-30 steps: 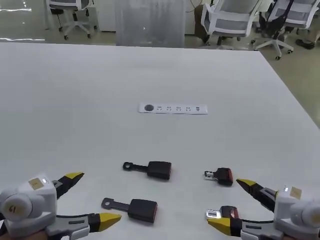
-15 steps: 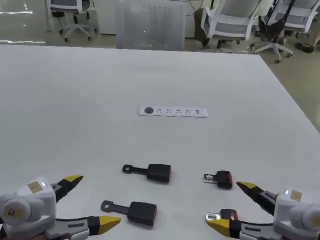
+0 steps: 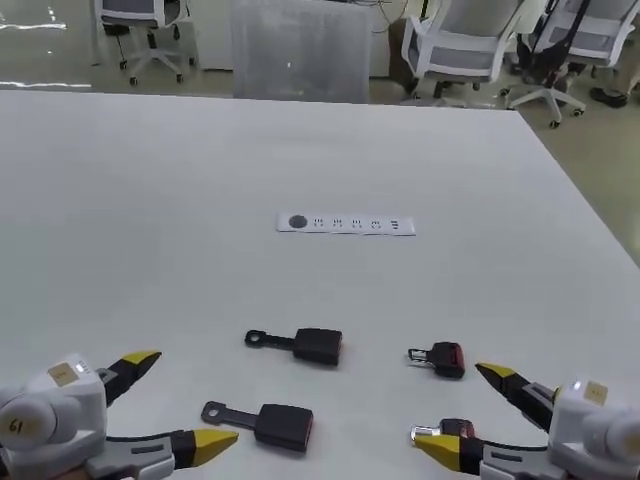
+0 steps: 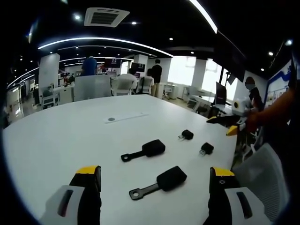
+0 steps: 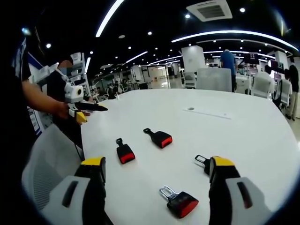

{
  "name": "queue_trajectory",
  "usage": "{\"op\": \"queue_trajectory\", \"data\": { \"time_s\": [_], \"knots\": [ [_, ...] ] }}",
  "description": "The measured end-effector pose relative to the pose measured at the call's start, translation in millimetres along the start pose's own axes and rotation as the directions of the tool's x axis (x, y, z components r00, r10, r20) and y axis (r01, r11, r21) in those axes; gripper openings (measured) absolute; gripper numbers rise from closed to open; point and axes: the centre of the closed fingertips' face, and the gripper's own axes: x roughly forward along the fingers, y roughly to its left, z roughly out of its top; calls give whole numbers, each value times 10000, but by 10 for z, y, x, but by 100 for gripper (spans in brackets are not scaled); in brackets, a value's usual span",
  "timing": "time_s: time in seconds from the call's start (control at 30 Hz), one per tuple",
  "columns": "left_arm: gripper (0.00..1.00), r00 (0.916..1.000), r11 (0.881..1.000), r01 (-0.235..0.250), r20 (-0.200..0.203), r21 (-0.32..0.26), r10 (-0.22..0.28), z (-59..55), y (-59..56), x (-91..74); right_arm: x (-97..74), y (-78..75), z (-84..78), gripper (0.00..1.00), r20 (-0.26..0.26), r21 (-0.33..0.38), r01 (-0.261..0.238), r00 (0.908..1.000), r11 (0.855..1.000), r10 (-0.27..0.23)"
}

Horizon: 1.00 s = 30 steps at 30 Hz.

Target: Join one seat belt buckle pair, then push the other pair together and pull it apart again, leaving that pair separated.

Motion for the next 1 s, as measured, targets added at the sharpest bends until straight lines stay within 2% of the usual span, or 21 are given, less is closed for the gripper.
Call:
{"op": "queue_trajectory", "data": {
  "time_s": [0.2, 0.67, 1.0],
  "knots": [
    [98, 10000, 10000, -1, 28, 18, 1, 20, 8, 10, -7, -14, 4, 94, 38, 6, 53, 10000, 10000, -53],
    [99, 10000, 9998, 67, 22, 162, -68, 116, -89, 6, -25, -9, -4, 95, 8, -97, 97, 10000, 9999, -97],
    [99, 9995, 9992, 235, -231, 337, -227, 80, -125, 25, -58, 12, -142, 94, -638, -595, -70, 9980, 9982, 32]
  ]
}}
